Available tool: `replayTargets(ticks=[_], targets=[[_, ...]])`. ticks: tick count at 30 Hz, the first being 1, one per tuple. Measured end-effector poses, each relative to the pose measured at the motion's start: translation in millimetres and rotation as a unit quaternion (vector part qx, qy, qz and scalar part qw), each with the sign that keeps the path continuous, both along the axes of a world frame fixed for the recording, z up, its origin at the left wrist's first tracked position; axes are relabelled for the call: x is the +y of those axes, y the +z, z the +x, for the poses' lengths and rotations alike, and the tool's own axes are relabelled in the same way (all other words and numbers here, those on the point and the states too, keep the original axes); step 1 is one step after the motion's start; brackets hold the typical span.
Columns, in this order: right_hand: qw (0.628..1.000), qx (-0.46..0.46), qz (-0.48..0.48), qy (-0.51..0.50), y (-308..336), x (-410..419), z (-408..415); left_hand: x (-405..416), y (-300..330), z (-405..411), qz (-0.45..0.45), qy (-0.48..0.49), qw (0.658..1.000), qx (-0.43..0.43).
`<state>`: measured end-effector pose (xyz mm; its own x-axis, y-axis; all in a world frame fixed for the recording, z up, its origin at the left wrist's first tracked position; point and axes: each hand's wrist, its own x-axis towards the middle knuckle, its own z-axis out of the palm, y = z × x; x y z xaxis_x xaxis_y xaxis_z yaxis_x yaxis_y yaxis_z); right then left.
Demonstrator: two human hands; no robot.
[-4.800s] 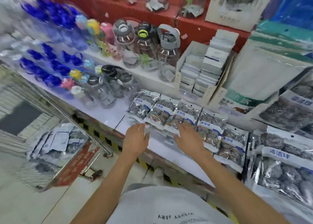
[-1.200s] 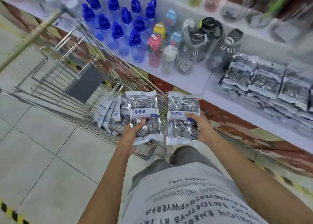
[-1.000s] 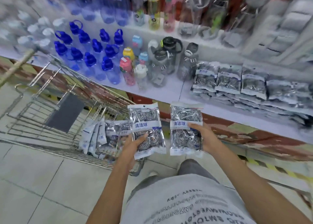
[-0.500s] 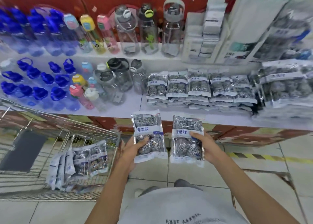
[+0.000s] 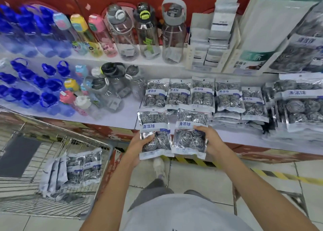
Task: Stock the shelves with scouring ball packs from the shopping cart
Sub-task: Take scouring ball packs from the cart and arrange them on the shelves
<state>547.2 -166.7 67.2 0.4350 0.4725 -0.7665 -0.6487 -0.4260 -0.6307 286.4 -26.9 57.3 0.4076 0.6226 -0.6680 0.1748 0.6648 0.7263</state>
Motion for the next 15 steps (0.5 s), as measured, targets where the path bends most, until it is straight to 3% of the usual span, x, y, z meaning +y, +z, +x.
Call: replayTargets(ticks=[15], targets=[[0.998,-0.038,-0.021,-0.047,-17,176,83,192,-25,99,-0.002,-0.076,0.997,0.006]])
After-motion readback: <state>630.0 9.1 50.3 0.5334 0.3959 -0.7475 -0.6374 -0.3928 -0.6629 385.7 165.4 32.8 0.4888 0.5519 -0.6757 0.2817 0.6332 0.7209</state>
